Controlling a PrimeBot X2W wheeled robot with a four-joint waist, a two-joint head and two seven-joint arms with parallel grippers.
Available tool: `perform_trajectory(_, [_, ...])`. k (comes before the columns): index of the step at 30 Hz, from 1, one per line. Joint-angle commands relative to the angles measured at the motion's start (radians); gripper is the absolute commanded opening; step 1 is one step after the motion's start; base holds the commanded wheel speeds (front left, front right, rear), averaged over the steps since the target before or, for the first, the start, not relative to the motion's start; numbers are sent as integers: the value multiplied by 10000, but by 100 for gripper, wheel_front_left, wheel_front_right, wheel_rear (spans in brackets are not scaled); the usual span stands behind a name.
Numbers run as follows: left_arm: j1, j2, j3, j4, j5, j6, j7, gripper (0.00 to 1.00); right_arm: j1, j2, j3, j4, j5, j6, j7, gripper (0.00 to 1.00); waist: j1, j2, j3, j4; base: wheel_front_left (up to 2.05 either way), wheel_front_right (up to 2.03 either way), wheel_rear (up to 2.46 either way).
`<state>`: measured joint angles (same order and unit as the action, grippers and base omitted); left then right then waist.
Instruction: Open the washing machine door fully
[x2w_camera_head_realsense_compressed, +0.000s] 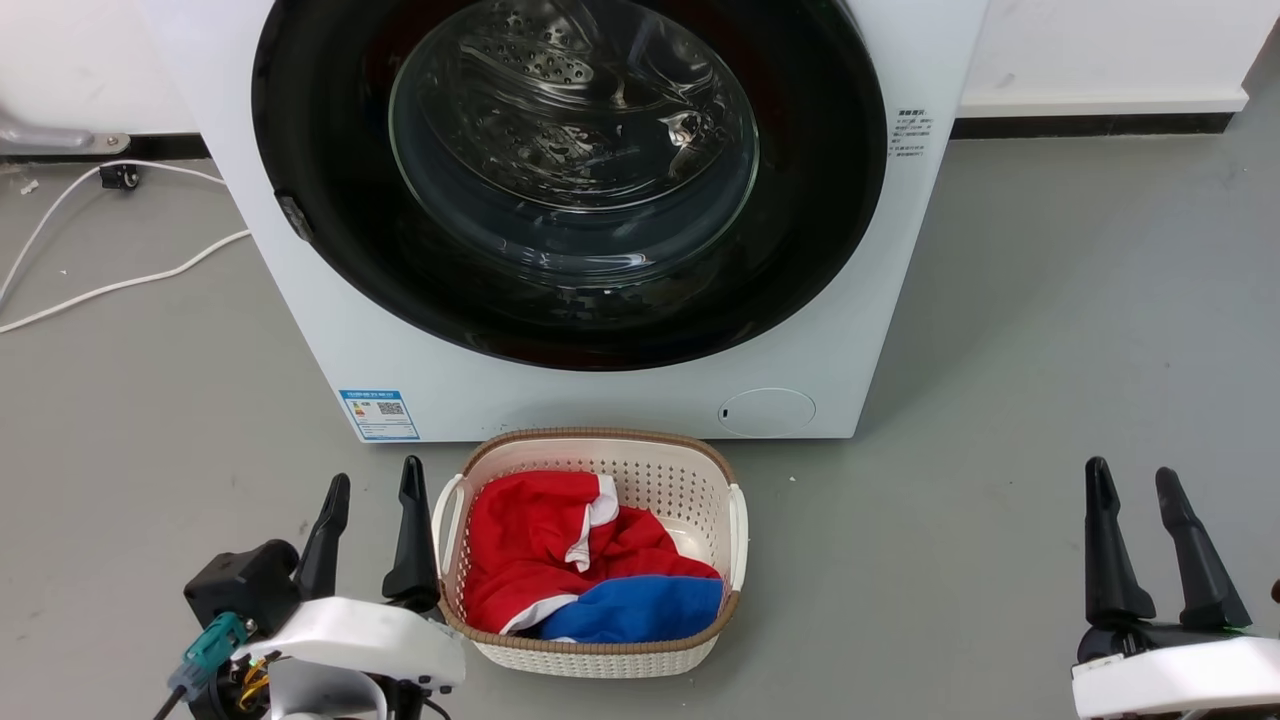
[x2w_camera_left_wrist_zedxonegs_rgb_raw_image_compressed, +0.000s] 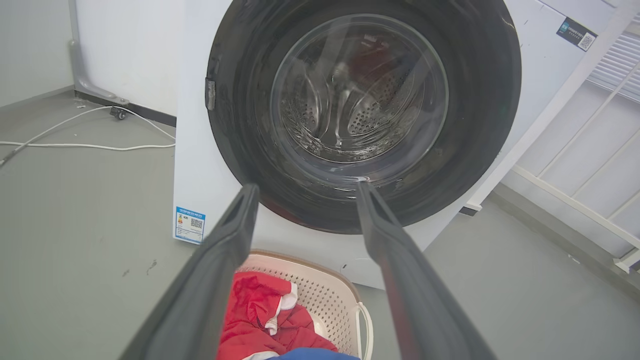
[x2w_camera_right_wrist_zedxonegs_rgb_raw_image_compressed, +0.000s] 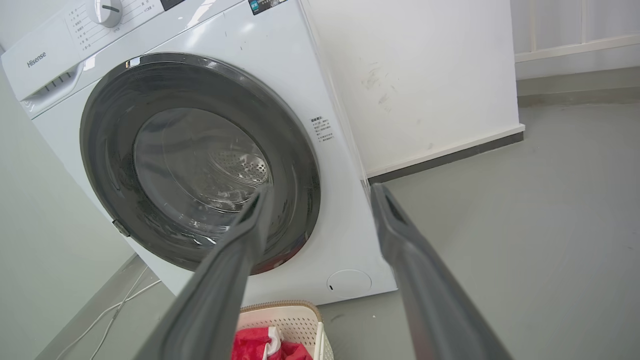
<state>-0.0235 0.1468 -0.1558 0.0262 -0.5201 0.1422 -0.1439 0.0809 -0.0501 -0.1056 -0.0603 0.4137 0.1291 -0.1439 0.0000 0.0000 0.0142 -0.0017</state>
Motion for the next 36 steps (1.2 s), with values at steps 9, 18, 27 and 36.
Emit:
perform_trajectory(9, [159, -15, -51, -248, 980, 7, -298, 100, 200, -15, 80, -516, -911, 20, -301, 100, 0, 0, 13, -1, 0, 0, 0])
perform_trajectory(18, [297, -230, 85, -184, 1642, -309, -503, 100, 379, -12, 7, -642, -1450, 21, -516, 100, 0, 0, 23, 27, 0, 0, 0])
perform_trajectory(27, [443, -496, 359, -82, 2251, -605, -676, 100, 532, -9, -13, -772, -1923, 22, -698, 100, 0, 0, 28, 29, 0, 0, 0])
perform_trajectory(36, [552, -726, 564, 40, 2991, -859, -863, 100, 665, -6, -27, -839, -2420, 23, -870, 100, 0, 0, 51, 27, 0, 0, 0])
